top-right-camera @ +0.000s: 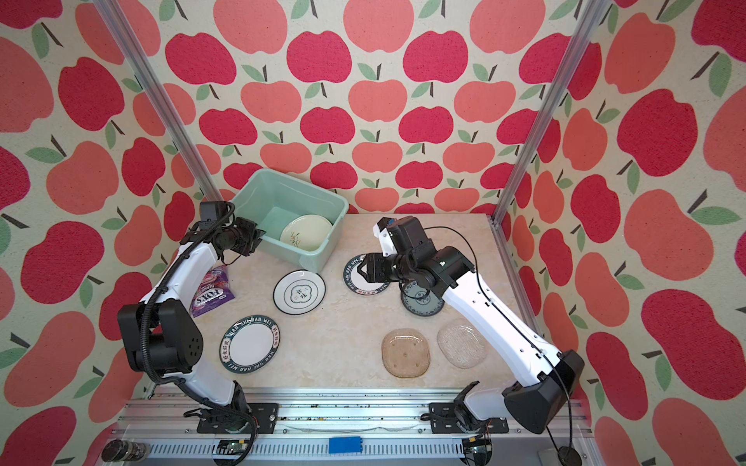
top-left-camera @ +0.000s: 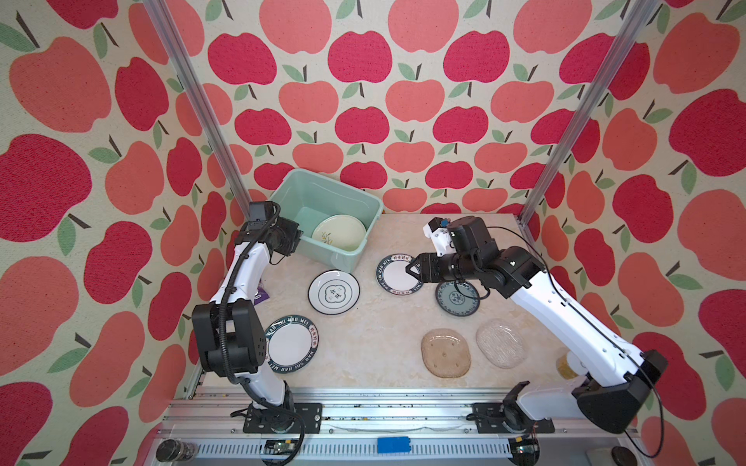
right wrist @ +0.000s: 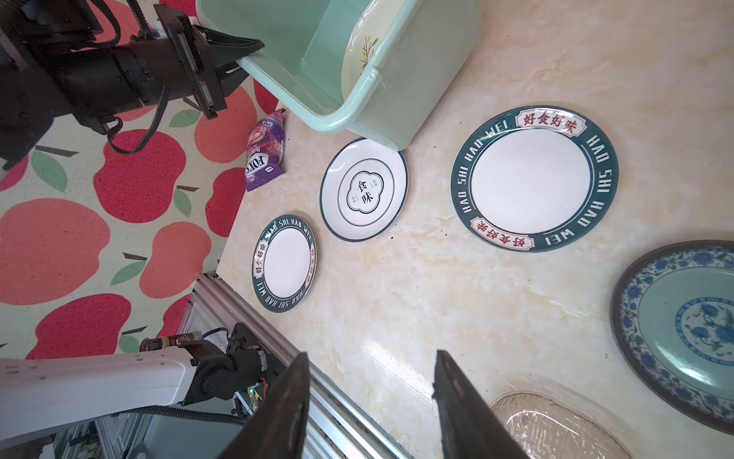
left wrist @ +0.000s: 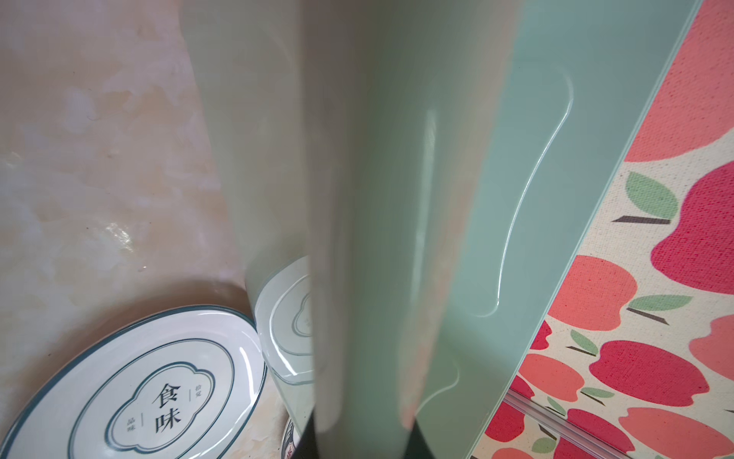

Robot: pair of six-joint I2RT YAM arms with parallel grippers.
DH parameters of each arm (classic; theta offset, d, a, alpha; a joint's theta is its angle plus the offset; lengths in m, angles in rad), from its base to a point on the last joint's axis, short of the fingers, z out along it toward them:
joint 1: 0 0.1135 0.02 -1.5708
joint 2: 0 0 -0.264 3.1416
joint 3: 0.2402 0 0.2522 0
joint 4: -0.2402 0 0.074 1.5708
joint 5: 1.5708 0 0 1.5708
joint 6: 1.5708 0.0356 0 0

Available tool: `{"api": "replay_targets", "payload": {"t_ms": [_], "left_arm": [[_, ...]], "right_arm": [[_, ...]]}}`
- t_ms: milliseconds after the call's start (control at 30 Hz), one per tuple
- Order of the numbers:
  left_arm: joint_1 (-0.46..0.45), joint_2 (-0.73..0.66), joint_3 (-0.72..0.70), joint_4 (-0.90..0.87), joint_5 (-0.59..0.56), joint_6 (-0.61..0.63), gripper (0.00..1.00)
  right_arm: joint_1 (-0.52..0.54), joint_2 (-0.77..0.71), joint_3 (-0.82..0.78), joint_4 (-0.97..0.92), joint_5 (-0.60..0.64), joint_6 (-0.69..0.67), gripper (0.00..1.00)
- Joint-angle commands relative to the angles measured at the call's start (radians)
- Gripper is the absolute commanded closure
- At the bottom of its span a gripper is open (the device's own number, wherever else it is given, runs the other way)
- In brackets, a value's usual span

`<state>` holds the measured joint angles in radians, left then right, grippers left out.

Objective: Place the plates into the plastic bin on the countertop
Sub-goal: Pick up the plate from the middle-left of the table.

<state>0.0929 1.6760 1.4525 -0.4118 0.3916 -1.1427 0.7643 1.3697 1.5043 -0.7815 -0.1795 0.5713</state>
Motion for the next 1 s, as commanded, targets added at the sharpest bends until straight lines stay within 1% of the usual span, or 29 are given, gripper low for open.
{"api": "replay_targets", "payload": {"t_ms": [0,267,467,667,767,900,967], "left_arm": [[-0.004,-0.030,0.094,0.300,0.079,-0.089,1.00],[0.006,-0.043,0.083,0.306,0.052,-0.104,1.00],[0.023,-0.059,0.068,0.312,0.029,-0.089,1.00],[0.051,-0.084,0.056,0.308,0.031,-0.085,1.00],[0.067,-0.092,0.065,0.292,0.045,-0.075,1.00],[0.079,-0.117,0.060,0.282,0.052,-0.077,1.00],[0.079,-0.129,0.060,0.275,0.058,-0.077,1.00]], "right_arm": [[0.017,0.003,-0.015,0.032,-0.022,0.032,0.48],[0.037,0.090,0.014,0.050,-0.020,0.041,0.48],[0.056,0.197,0.018,0.118,-0.051,0.116,0.46],[0.070,0.271,-0.037,0.250,-0.069,0.247,0.43],[0.068,0.292,-0.057,0.256,-0.034,0.292,0.41],[0.045,0.274,-0.143,0.279,-0.008,0.373,0.40],[0.030,0.243,-0.214,0.297,0.020,0.410,0.37]]}}
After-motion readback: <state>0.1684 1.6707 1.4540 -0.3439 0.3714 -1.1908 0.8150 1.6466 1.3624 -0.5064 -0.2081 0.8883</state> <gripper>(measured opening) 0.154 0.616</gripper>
